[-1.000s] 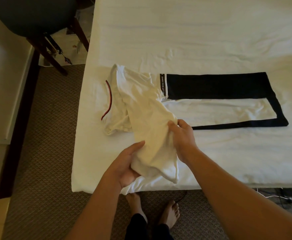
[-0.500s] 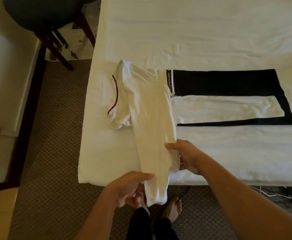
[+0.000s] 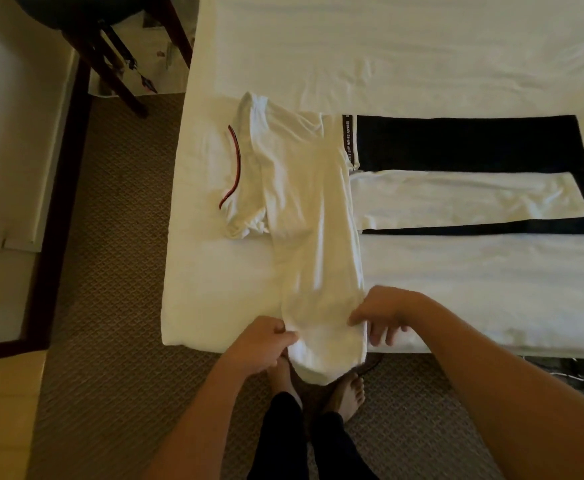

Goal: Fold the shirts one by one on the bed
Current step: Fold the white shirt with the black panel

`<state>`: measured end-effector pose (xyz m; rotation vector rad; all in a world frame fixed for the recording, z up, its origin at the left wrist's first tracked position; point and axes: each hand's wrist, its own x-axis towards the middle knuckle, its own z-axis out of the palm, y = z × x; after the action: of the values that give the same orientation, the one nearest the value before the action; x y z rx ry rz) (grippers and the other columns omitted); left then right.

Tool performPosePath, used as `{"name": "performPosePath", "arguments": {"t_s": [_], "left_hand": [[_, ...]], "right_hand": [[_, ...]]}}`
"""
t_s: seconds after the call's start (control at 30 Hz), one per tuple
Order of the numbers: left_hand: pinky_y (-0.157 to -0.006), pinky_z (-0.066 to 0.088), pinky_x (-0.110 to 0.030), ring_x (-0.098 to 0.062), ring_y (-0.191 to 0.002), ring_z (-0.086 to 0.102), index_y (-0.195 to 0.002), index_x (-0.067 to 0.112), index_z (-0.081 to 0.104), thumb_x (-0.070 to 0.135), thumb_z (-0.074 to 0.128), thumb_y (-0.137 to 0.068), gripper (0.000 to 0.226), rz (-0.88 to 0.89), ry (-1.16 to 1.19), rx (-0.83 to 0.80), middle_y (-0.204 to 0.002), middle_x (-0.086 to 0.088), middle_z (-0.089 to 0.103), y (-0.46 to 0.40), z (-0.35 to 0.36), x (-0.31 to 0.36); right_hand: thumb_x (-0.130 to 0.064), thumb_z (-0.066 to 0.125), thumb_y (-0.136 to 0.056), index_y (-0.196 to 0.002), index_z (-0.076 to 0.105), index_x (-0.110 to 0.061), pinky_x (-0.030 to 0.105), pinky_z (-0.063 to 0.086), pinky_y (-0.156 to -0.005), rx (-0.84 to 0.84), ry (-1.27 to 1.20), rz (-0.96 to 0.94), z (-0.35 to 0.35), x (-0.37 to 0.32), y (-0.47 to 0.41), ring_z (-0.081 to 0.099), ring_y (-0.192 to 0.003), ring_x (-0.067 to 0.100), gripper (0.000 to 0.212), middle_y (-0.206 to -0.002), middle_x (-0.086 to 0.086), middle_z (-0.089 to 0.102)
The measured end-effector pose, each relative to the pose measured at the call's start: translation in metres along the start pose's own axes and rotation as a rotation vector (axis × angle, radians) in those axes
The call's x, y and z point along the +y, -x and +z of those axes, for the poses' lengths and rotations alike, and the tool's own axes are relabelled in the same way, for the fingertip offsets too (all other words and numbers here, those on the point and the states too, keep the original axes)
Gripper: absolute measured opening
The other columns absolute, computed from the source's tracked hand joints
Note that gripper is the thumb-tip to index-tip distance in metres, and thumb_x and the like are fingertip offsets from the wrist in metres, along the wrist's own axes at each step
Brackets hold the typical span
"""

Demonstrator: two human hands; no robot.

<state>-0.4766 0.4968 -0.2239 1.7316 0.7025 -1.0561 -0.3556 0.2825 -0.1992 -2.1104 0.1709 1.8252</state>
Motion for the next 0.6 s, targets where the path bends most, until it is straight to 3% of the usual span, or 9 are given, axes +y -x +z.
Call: {"name": "performPosePath", "arguments": {"t_s": [0.1, 0.17, 0.23, 0.3, 0.37, 0.47, 0.6], "left_hand": [[-0.068, 0.053, -0.041, -0.025, -0.065, 0.066, -0.083, 0.001, 0.069, 0.038, 0.065, -0.095, 0.04, 0.132, 0.043, 0.253, -0.075, -0.014, 0.07, -0.013, -0.014, 0.024], [-0.075, 0.056, -0.044, -0.027, -0.072, 0.067, -0.083, 0.006, 0.071, 0.046, 0.069, -0.088, 0.041, 0.162, 0.168, 0.411, -0.076, -0.01, 0.071, -0.024, -0.023, 0.042], [-0.065, 0.052, -0.038, -0.024, -0.065, 0.063, -0.081, 0.001, 0.068, 0.045, 0.07, -0.088, 0.045, 0.14, 0.386, 0.448, -0.072, -0.009, 0.067, -0.035, -0.03, 0.061], [-0.053, 0.045, -0.029, -0.019, -0.056, 0.056, -0.074, 0.006, 0.062, 0.037, 0.073, -0.09, 0.037, 0.115, 0.53, 0.464, -0.064, -0.007, 0.059, -0.043, -0.033, 0.076], [-0.053, 0.048, -0.028, -0.015, -0.055, 0.056, -0.075, 0.01, 0.066, 0.028, 0.076, -0.09, 0.026, 0.11, 0.634, 0.506, -0.064, -0.002, 0.062, -0.047, -0.03, 0.081], [-0.062, 0.054, -0.033, -0.016, -0.063, 0.062, -0.09, 0.014, 0.075, 0.019, 0.075, -0.091, 0.005, 0.115, 0.72, 0.532, -0.073, -0.002, 0.07, -0.045, -0.025, 0.071], [-0.059, 0.052, -0.034, -0.017, -0.056, 0.055, -0.092, 0.009, 0.073, 0.017, 0.071, -0.094, 0.009, 0.082, 0.696, 0.564, -0.071, -0.006, 0.065, -0.042, -0.023, 0.058]], "right_hand": [[-0.036, 0.064, -0.095, -0.102, 0.061, 0.004, 0.013, 0.035, -0.032, 0.258, -0.24, -0.039, -0.011, -0.01, -0.009, 0.063, -0.041, 0.018, 0.041, -0.07, 0.015, 0.069], [-0.035, 0.069, -0.092, -0.098, 0.064, 0.002, 0.017, 0.043, -0.037, 0.412, -0.463, -0.1, -0.017, -0.013, -0.018, 0.069, -0.056, 0.023, 0.038, -0.079, 0.014, 0.071], [-0.029, 0.072, -0.091, -0.098, 0.067, 0.001, 0.03, 0.061, -0.06, 0.448, -0.681, -0.212, -0.02, -0.019, -0.025, 0.072, -0.078, 0.027, 0.032, -0.093, 0.013, 0.073], [-0.027, 0.073, -0.091, -0.102, 0.07, -0.003, 0.047, 0.061, -0.083, 0.456, -0.815, -0.287, -0.023, -0.024, -0.028, 0.073, -0.091, 0.029, 0.027, -0.1, 0.011, 0.074], [-0.025, 0.071, -0.093, -0.101, 0.069, -0.009, 0.05, 0.059, -0.088, 0.469, -0.921, -0.309, -0.026, -0.025, -0.03, 0.071, -0.097, 0.031, 0.018, -0.102, 0.01, 0.074], [-0.021, 0.067, -0.095, -0.099, 0.069, -0.012, 0.054, 0.059, -0.087, 0.532, -0.969, -0.291, -0.023, -0.018, -0.032, 0.071, -0.096, 0.031, 0.01, -0.101, 0.009, 0.073], [-0.018, 0.066, -0.092, -0.092, 0.066, -0.015, 0.051, 0.061, -0.08, 0.605, -0.72, -0.251, -0.022, -0.007, -0.035, 0.07, -0.088, 0.029, 0.003, -0.092, 0.008, 0.071]]}}
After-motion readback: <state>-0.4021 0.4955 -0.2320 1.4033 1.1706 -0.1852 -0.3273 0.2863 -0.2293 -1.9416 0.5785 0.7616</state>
